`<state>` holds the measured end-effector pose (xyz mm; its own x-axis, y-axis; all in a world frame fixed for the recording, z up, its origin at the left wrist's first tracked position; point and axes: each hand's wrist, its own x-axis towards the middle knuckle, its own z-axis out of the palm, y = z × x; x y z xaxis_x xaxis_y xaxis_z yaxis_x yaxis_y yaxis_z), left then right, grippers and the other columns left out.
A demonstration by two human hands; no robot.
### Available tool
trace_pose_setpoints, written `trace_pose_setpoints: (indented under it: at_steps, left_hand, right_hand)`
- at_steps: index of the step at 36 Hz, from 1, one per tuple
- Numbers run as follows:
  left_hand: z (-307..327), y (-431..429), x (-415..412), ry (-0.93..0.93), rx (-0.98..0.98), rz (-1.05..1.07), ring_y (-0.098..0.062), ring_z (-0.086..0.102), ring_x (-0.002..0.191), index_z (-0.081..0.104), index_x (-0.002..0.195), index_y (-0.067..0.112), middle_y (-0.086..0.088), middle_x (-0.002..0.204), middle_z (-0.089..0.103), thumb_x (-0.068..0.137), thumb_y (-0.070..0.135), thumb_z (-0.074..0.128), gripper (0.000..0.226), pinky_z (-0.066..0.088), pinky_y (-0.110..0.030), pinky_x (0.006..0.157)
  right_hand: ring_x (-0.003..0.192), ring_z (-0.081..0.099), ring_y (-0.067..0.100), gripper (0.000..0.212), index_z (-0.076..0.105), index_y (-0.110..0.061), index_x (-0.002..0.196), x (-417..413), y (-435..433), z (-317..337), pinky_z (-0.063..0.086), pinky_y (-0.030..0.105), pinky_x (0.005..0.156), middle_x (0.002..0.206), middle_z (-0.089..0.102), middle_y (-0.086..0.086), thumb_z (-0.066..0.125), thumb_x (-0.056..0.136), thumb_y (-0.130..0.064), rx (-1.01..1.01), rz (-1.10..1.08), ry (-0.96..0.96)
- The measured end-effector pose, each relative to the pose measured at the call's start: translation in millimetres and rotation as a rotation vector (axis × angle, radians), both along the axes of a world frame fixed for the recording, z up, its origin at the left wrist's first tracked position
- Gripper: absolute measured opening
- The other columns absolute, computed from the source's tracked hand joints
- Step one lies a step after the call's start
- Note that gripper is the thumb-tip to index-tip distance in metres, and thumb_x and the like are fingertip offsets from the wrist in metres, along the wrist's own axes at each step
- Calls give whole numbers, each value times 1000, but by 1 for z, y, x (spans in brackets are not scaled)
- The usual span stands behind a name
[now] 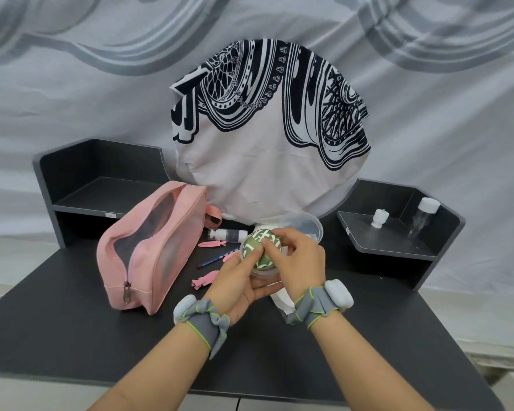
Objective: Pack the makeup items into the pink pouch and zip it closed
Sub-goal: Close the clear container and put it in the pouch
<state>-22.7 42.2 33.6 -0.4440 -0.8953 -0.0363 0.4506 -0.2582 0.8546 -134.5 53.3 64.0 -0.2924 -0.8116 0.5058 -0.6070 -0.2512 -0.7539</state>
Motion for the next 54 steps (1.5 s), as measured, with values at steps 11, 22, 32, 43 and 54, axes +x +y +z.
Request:
trace_pose_setpoints:
  at_steps: [11, 22, 32, 43, 54]
  left_hand:
    - [13, -8, -4, -41, 102, 64, -27, 73, 75, 58, 121, 2, -20, 103, 71, 97, 27, 51, 35, 61, -41, 74]
    - [24, -10, 4, 84, 103, 39, -35, 73, 76, 51, 126, 3, -20, 98, 72, 97, 18, 52, 33, 62, -33, 62]
    - [22, -9, 4, 126, 208, 28, -38, 70, 88, 56, 117, 2, -27, 108, 67, 100, 39, 39, 44, 61, -40, 70]
    - [13, -12, 5, 139, 191, 107, -37, 70, 91, 56, 121, 0, -26, 116, 64, 100, 36, 42, 44, 58, -40, 83]
    - [8, -12, 4, 6, 70, 138, -42, 64, 104, 53, 124, -8, -30, 117, 64, 104, 24, 33, 43, 55, -42, 90]
  right_hand:
    - [93, 55, 20, 38, 64, -25, 111, -8, -2, 2, 48, 31, 90, 102, 39, -3, 75, 74, -23, 46, -60, 135]
    - [80, 42, 15, 40, 42, -15, 126, -36, -11, 8, 36, 25, 78, 121, 34, 6, 52, 91, -30, 78, -216, -200]
    - [57, 50, 4, 23, 70, -31, 106, -29, -2, 4, 47, 30, 62, 96, 72, -12, 58, 90, -19, 3, 64, -109]
    - [99, 57, 0, 37, 76, -16, 98, -16, 10, 1, 41, -1, 81, 108, 70, -4, 49, 84, 5, 121, 158, 108]
    - [94, 56, 0, 35, 76, -14, 95, -16, 8, 0, 38, -3, 77, 108, 68, -3, 49, 85, 5, 136, 169, 115]
